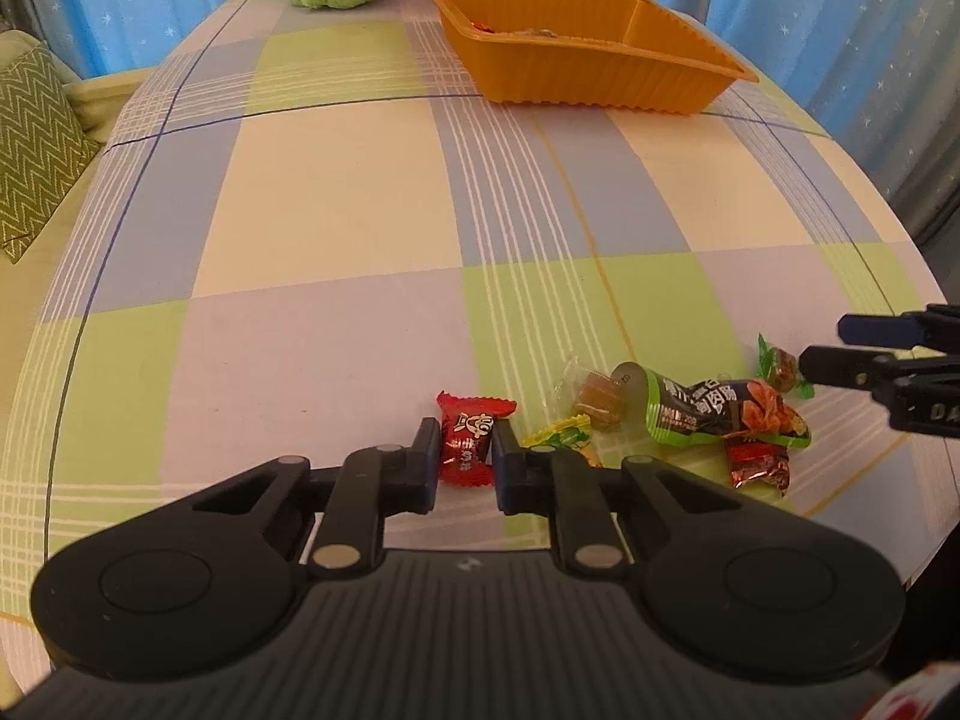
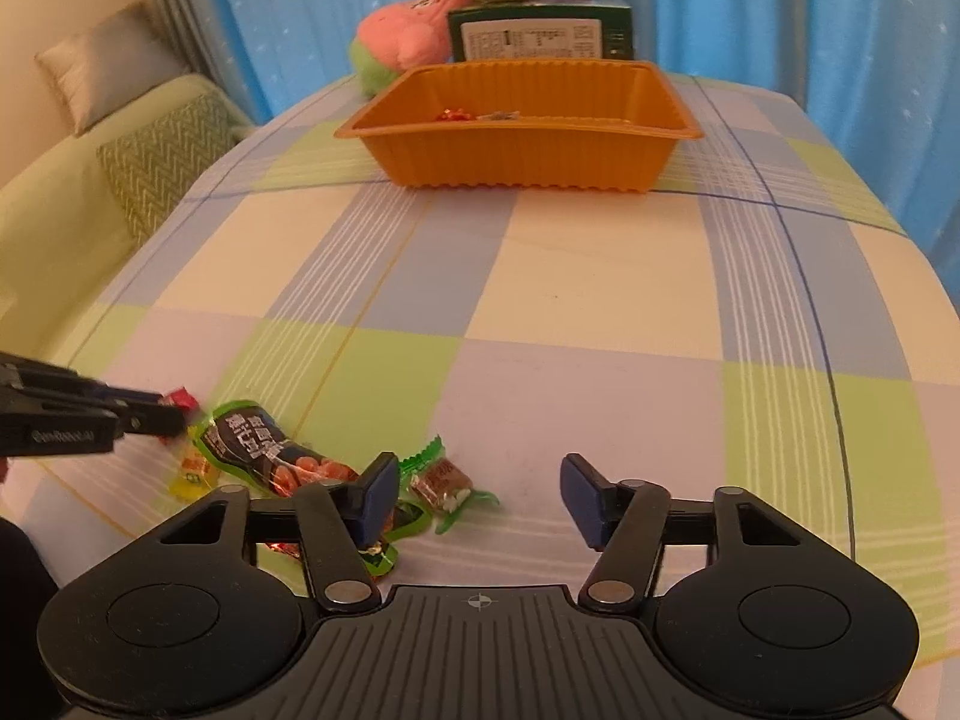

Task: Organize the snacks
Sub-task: 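Grasp a red wrapped candy with the left tool while the right tool grasps a green-edged candy, then lift both held candies and carry them over the orange tray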

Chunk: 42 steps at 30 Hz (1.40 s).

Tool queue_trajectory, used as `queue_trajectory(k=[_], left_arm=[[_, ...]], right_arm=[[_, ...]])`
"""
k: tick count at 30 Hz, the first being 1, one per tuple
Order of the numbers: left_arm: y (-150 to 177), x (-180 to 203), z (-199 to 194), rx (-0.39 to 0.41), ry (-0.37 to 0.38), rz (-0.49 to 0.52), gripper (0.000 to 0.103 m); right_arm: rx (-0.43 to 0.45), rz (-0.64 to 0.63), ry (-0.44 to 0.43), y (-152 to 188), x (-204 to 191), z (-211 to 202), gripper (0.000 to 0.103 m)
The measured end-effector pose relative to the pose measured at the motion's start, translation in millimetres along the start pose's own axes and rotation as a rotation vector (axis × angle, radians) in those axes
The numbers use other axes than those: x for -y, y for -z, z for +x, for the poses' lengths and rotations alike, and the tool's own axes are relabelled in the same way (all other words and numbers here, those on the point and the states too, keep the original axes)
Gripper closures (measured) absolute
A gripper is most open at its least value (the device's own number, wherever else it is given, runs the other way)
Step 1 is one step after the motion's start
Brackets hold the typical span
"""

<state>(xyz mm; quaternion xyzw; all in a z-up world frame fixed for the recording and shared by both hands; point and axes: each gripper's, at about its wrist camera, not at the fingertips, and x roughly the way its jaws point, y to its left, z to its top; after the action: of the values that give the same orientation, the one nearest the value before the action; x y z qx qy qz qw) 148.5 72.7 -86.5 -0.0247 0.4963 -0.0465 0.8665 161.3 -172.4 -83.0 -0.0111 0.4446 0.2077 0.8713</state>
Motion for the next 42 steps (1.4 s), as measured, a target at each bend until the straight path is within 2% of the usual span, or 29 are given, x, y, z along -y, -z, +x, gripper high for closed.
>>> queue_trajectory(k=[4, 11, 15, 16, 30, 42], left_arm=[[0, -2, -7, 0.016, 0.010, -0.029, 0.087], [1, -2, -13, 0.027, 0.034, -0.060, 0.087], [2, -2, -13, 0.028, 0.035, -0.067, 0.087], [2, -2, -14, 0.028, 0.035, -0.069, 0.087], [2, 18, -38, 0.061, 0.026, -0.064, 0.087], [-7, 40, -67, 0.112, 0.035, -0.054, 0.087]], right_arm=[[-0.034, -0.062, -0.017, 0, -1, 12, 0.058], [-0.066, -0.143, -0.032, 0, -10, 27, 0.064], [-0.072, -0.141, -0.026, 0, -9, 31, 0.075], [-0.074, -0.138, -0.022, 0, -9, 31, 0.083], [-0.018, 0.044, 0.006, -3, -1, -8, 0.083], [0.021, 0.085, 0.005, -7, -2, -44, 0.083]])
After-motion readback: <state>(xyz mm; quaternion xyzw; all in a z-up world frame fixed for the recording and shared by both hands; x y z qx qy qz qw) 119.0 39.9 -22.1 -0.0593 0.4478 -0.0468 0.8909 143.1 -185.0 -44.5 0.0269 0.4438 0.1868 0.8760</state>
